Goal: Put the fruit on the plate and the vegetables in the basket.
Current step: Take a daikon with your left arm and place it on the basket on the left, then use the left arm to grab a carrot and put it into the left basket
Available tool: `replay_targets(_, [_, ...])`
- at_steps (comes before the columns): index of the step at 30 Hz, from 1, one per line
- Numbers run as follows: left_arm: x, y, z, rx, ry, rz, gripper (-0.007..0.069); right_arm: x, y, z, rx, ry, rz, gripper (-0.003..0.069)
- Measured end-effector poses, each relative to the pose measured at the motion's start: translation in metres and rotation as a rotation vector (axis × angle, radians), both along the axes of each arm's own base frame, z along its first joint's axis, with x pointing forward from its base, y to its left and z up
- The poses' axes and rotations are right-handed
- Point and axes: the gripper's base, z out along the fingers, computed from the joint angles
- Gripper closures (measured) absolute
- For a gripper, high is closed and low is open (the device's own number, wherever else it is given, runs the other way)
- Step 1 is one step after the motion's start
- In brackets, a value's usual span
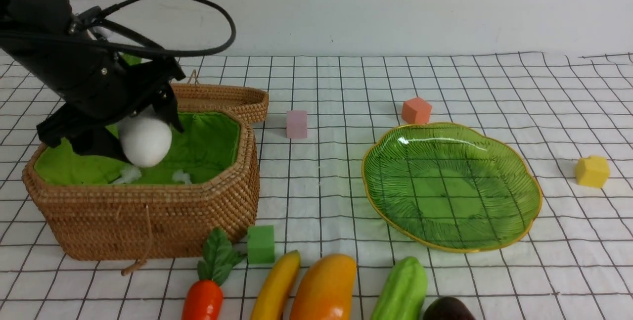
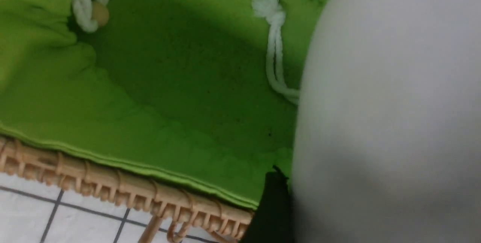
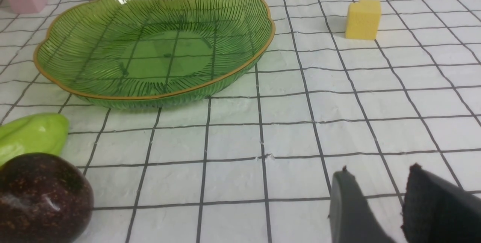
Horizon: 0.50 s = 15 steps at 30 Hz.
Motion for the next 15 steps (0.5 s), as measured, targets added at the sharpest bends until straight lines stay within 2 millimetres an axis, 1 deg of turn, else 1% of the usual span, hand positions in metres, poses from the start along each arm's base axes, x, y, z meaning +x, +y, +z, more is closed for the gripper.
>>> replay_targets(1, [0.000, 0.000, 0.008, 0.018, -0.019, -0.039, -0.0018, 0.000, 0.000, 0.000, 0.000, 0.000, 0.000, 0.0414])
replay_targets(3, [-0.005, 0.001, 0.027, 0.053, -0.046, -0.113, -0.0040, 0.000, 0.000, 0.000, 0.000, 0.000, 0.000, 0.0414])
replay_targets(5, [-0.015, 0.002, 0.053, 0.084, -0.089, -0.178, -0.0039, 0.000, 0.000, 0.000, 0.000, 0.000, 0.000, 0.0414])
replay_targets(6, [-0.021, 0.002, 0.063, 0.094, -0.104, -0.200, -0.0034, 0.000, 0.000, 0.000, 0.000, 0.000, 0.000, 0.0414])
replay_targets(7, [-0.030, 0.003, 0.076, 0.098, -0.123, -0.216, -0.0022, 0.000, 0.000, 0.000, 0.000, 0.000, 0.000, 0.0414])
replay_targets(8, [-0.032, 0.003, 0.077, 0.098, -0.125, -0.218, -0.0019, 0.000, 0.000, 0.000, 0.000, 0.000, 0.000, 0.0414])
replay_targets(9, [-0.047, 0.004, 0.091, 0.092, -0.151, -0.233, 0.0001, 0.000, 0.000, 0.000, 0.000, 0.000, 0.000, 0.0414])
replay_targets(10, [-0.049, 0.004, 0.092, 0.093, -0.154, -0.235, 0.0004, 0.000, 0.000, 0.000, 0.000, 0.000, 0.000, 0.0414])
replay_targets(11, [-0.062, 0.005, 0.098, 0.091, -0.172, -0.254, 0.0022, 0.000, 0.000, 0.000, 0.000, 0.000, 0.000, 0.0414])
replay_targets(12, [-0.076, 0.006, 0.100, 0.089, -0.179, -0.272, 0.0039, 0.000, 0.000, 0.000, 0.000, 0.000, 0.000, 0.0414])
replay_targets(13, [-0.076, 0.006, 0.098, 0.089, -0.171, -0.275, 0.0039, 0.000, 0.000, 0.000, 0.000, 0.000, 0.000, 0.0414])
replay_targets(14, [-0.092, 0.007, 0.092, 0.083, -0.155, -0.290, 0.0054, 0.000, 0.000, 0.000, 0.000, 0.000, 0.000, 0.0414])
replay_targets(15, [-0.099, 0.007, 0.082, 0.073, -0.122, -0.297, 0.0057, 0.000, 0.000, 0.000, 0.000, 0.000, 0.000, 0.0414])
